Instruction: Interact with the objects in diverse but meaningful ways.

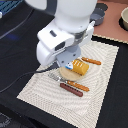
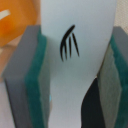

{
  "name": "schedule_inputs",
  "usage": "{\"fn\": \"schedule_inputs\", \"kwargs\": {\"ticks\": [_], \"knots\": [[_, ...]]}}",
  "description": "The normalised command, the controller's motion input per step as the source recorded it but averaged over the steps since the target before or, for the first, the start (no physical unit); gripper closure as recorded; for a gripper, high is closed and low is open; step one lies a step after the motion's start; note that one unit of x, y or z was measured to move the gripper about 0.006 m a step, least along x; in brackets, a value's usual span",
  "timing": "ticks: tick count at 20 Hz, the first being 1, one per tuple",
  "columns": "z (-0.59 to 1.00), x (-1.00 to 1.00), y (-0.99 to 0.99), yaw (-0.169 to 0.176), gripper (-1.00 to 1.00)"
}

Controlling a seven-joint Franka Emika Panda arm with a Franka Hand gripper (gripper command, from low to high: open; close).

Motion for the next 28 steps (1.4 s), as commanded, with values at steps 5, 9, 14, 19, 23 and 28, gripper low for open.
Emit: {"fn": "schedule_inputs", "kwargs": {"ticks": [5, 9, 14, 19, 23, 28], "knots": [[-0.33, -0.77, -0.63, 0.000, 1.00], [-0.21, -0.67, -0.64, -0.016, 1.00], [0.00, -0.08, -0.20, -0.026, -1.00], [-0.03, -0.02, 0.00, 0.000, -1.00], [-0.08, -0.07, 0.00, 0.000, -1.00], [0.21, -0.21, 0.25, 0.039, -1.00]]}}
